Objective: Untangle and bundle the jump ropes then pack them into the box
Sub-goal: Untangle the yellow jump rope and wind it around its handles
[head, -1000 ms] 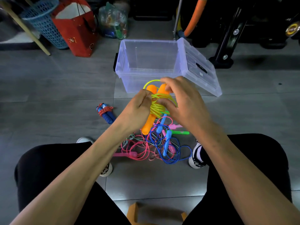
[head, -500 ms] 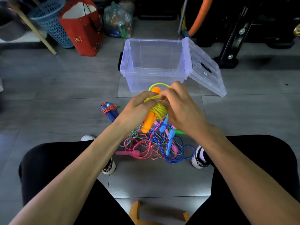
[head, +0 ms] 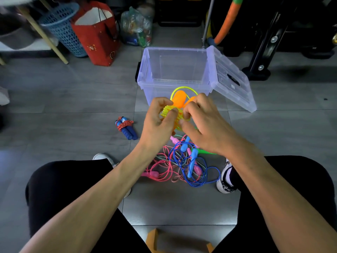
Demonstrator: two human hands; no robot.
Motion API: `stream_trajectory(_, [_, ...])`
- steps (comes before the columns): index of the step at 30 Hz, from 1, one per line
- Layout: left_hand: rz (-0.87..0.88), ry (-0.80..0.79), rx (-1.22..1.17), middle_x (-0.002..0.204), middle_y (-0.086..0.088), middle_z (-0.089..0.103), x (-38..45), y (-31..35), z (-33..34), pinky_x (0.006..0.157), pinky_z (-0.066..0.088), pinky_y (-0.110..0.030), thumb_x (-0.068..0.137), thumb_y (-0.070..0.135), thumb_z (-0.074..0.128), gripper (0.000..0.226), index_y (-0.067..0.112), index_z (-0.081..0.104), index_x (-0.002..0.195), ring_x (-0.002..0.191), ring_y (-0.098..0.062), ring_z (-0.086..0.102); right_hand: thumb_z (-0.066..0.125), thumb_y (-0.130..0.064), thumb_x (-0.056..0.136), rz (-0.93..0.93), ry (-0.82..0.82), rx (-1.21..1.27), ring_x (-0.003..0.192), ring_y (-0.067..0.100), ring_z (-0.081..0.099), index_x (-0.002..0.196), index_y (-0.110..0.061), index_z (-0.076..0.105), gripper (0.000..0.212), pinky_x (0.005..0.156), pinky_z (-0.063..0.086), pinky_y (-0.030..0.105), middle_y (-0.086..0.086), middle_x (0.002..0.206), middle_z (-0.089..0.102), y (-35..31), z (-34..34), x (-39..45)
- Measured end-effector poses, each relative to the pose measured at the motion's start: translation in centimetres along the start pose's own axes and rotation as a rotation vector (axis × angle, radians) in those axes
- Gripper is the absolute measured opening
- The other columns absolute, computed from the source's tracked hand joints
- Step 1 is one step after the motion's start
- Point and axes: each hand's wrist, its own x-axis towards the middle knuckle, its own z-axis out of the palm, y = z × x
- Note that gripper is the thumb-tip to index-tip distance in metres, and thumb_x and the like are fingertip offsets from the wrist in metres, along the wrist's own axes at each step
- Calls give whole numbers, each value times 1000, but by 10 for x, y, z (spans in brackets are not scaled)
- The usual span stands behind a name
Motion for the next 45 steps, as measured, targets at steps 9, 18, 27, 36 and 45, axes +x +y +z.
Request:
stream_trajectory(9, [-392,-175,23,80,-5,68,8,3,-2,53,48,-31,87,44,62,26,24,66,102,63,-21,62,59,-18,95,173,45,291,55,21,47,86,-9,50,16,54,39,37,3,60,50,-3,-4,-2])
stream_trajectory(18, [-432,-45,-280,76,-14,56,20,8,-7,41,34,-24,93,31,61,28,4,63,102,55,-23,47,59,-15,94,84,44,481,71,22,45,84,-9,54,12,65,41,37,5,80,48,-11,-1,1])
stream_trajectory(27, [-493,91,-353,71,-12,65,32,10,-14,39,34,-21,93,30,62,37,-5,63,107,48,-21,47,56,-17,90,82,11,574,69,12,41,75,-26,48,20,63,38,31,-2,77,42,-25,-4,-3])
stream_trajectory(36, [-432,-76,-387,91,-9,71,34,3,-20,59,41,-33,96,39,54,36,7,61,109,63,-22,52,61,-18,88,128,-25,542,76,11,59,91,-23,73,13,69,43,16,-5,82,60,-15,-1,-7])
stream_trajectory(45, [-253,-122,-380,111,-14,71,23,7,-31,60,48,-30,95,29,59,30,7,55,115,71,-23,64,63,-26,93,473,166,646,68,14,67,97,-20,70,10,68,54,29,-1,77,71,-9,-2,-1])
